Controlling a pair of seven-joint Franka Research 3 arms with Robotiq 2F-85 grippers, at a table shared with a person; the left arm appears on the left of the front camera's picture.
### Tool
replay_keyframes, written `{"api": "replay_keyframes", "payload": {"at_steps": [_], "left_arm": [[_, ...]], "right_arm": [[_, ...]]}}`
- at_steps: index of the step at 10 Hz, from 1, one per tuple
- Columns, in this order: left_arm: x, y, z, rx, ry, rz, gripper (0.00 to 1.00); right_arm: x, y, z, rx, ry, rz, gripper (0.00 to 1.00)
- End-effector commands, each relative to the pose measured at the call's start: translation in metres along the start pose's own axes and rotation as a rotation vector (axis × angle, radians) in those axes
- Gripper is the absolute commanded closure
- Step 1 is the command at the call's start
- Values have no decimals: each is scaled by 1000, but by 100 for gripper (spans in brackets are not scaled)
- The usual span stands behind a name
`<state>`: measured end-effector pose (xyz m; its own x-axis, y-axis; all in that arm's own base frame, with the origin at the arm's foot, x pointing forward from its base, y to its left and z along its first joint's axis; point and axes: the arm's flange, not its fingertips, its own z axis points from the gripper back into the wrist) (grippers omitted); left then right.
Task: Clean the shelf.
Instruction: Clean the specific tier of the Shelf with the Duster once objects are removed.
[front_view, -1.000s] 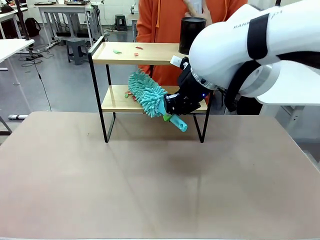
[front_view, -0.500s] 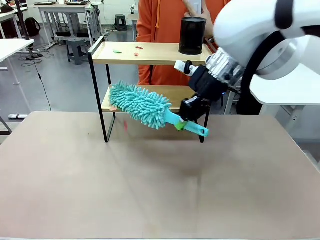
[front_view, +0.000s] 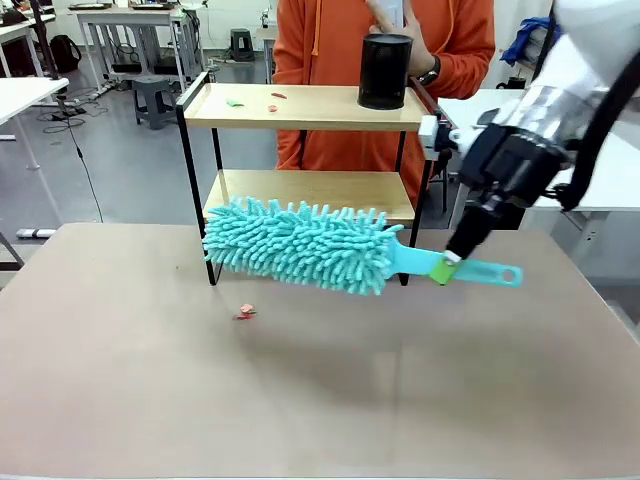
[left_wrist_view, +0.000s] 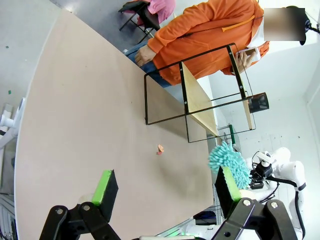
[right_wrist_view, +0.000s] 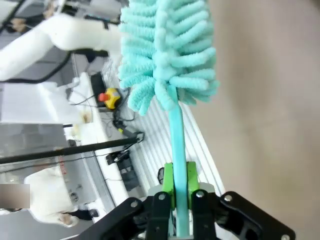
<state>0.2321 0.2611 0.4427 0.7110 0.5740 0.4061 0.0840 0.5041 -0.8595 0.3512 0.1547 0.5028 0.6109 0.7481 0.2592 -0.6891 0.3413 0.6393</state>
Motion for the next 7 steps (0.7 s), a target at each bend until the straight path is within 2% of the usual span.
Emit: {"api": "replay_keyframes", "payload": {"at_steps": [1, 2, 4, 7], "left_arm": [[-1, 0, -2, -21, -13, -20, 0], [-1, 0, -2, -21, -13, -20, 0], [-1, 0, -2, -21, -13, -20, 0], [-1, 0, -2, -21, -13, -20, 0]], "right_arm": [[-31, -1, 12, 129, -27, 60, 100], [-59, 8, 27, 190, -23, 113, 100], [-159, 32, 75, 240, -177, 200, 100], [-283, 34, 103, 118, -689, -12, 100]]}}
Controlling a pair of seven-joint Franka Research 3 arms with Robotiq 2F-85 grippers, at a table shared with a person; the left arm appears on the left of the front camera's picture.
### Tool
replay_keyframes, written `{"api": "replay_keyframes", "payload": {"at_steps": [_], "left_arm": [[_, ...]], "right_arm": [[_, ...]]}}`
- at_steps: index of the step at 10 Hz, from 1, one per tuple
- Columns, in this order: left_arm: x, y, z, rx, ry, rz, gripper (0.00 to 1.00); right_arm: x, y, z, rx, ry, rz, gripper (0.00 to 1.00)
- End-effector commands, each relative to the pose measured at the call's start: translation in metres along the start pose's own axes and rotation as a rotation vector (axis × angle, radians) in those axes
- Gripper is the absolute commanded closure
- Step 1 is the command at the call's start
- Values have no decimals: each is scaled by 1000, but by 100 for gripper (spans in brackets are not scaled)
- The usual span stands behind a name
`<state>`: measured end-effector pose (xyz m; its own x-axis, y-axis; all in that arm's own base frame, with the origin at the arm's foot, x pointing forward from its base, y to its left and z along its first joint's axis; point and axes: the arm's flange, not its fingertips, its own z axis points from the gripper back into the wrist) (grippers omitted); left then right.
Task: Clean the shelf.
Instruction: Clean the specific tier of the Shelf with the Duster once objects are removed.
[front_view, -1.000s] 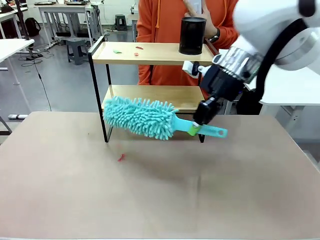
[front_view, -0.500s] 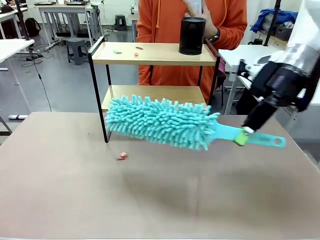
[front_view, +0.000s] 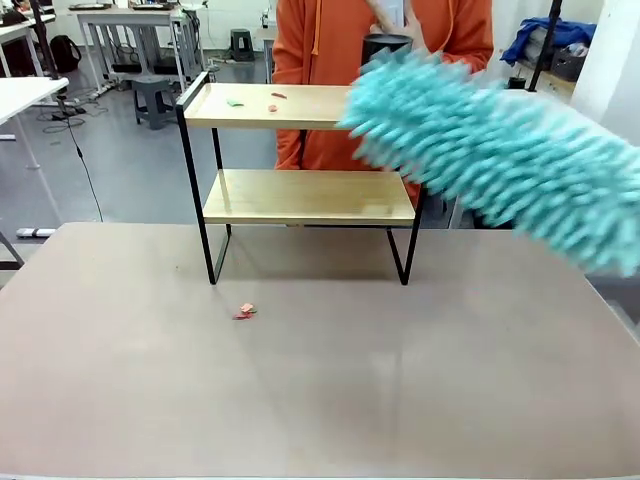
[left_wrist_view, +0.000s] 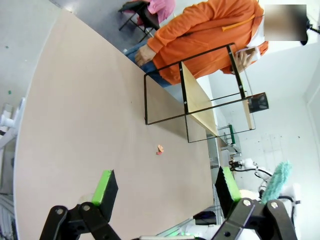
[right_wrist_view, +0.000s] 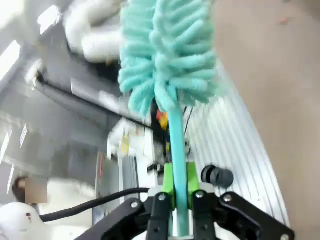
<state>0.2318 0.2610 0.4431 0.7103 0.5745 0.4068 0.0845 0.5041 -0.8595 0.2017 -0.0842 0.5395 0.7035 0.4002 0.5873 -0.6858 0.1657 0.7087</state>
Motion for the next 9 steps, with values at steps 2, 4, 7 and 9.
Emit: {"api": "replay_keyframes", "payload": {"at_steps": [2, 4, 7, 9], "left_arm": [[-1, 0, -3, -20, -12, -19, 0], [-1, 0, -3, -20, -12, -19, 0], [-1, 0, -3, -20, -12, -19, 0], [-1, 0, -3, -20, -12, -19, 0]], "right_arm": [[-59, -20, 28, -162, -442, -269, 100], [-76, -53, 31, -155, -551, -658, 100], [-97, -56, 62, -235, -469, -591, 100], [-97, -56, 62, -235, -469, -591, 100]]}}
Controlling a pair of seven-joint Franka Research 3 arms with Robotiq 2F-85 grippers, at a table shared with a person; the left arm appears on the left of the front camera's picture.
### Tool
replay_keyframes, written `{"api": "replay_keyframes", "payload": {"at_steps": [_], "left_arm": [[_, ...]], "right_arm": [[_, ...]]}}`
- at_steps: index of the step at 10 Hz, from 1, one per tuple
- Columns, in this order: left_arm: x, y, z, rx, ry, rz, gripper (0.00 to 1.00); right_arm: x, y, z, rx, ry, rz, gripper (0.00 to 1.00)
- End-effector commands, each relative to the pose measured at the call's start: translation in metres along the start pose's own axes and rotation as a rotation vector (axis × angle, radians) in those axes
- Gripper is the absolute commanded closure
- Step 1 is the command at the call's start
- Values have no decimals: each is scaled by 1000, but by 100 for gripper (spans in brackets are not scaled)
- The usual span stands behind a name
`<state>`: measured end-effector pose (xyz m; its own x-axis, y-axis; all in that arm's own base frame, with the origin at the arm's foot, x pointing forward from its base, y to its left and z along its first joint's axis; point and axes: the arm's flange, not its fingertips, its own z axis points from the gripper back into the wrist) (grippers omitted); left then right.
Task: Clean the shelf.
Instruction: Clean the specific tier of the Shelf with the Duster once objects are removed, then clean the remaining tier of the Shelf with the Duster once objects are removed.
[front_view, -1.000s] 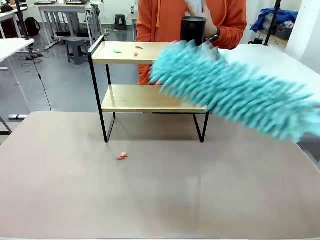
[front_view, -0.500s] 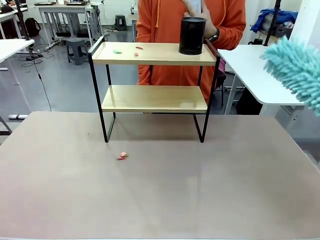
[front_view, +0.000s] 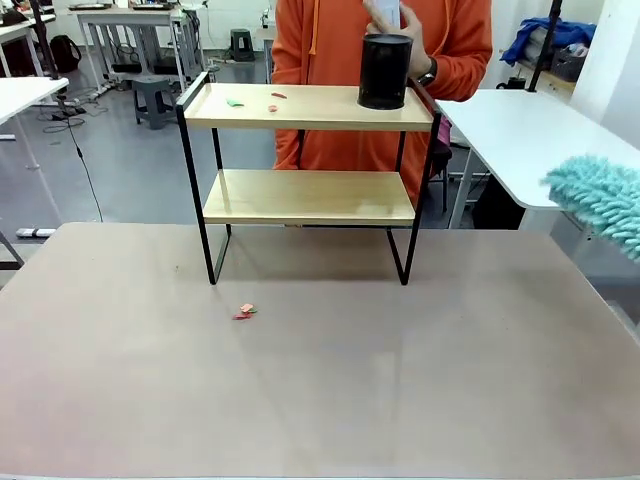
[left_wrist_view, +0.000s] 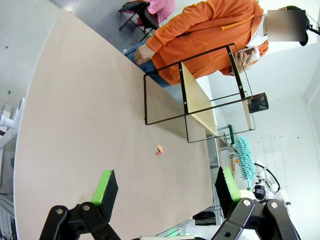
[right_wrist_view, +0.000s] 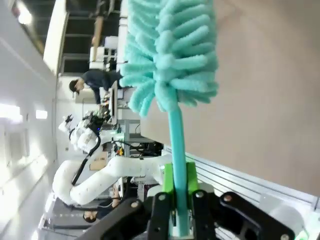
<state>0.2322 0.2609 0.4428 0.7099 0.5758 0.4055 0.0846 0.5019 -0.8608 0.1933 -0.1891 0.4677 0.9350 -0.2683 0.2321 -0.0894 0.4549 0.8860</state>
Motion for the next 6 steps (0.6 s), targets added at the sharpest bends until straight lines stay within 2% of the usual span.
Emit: {"api": "replay_keyframes", "payload": {"at_steps": [1, 6], "left_arm": [[-1, 0, -2, -18, -12, -21, 0], [-1, 0, -2, -18, -12, -21, 0]], "right_arm": [[-10, 1, 3, 35, 16, 61, 100], [-10, 1, 3, 35, 16, 61, 100]]}}
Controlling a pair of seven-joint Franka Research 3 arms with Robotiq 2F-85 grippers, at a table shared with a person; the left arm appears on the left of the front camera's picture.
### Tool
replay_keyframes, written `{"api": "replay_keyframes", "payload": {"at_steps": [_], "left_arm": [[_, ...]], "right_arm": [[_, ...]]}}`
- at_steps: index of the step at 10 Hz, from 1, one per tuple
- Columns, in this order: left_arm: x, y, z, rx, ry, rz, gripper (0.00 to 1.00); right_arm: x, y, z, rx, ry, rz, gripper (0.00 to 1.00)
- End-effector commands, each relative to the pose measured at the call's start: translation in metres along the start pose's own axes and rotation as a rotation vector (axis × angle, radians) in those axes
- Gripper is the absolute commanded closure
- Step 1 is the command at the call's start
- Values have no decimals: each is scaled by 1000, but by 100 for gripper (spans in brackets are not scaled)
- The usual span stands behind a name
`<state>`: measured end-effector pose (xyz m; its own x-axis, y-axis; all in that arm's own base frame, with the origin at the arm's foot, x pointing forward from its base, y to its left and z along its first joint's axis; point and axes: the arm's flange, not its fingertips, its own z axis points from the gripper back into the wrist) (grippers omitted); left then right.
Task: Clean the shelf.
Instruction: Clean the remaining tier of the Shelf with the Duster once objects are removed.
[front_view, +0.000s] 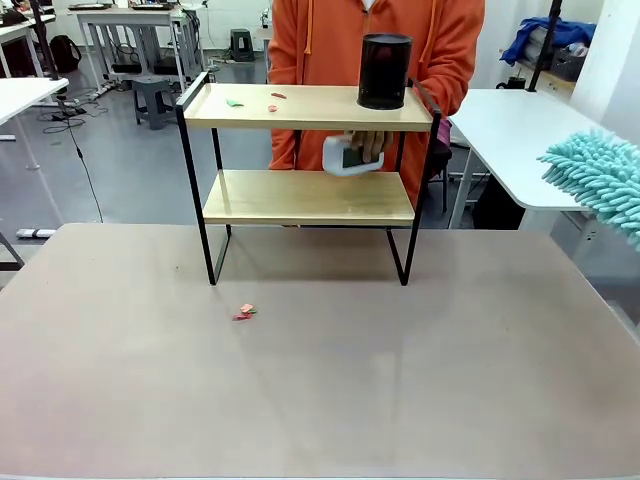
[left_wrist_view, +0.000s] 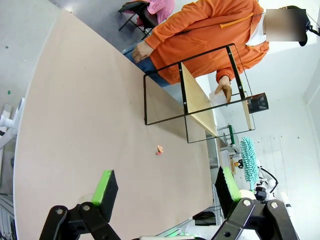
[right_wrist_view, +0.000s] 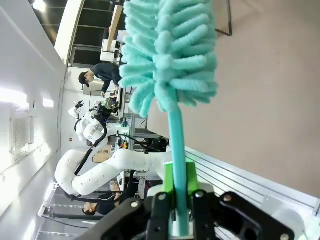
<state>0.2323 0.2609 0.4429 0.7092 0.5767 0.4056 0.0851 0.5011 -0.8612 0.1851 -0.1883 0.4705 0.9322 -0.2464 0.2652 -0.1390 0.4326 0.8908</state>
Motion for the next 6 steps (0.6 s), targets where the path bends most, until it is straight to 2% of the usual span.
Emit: {"api": "replay_keyframes", "payload": {"at_steps": [1, 6], "left_arm": [[-1, 0, -2, -18, -11, -21, 0], [-1, 0, -2, -18, -11, -21, 0]], "right_arm": [[-3, -3, -1, -2, 12, 21, 100], [-3, -3, -1, -2, 12, 21, 100]]}}
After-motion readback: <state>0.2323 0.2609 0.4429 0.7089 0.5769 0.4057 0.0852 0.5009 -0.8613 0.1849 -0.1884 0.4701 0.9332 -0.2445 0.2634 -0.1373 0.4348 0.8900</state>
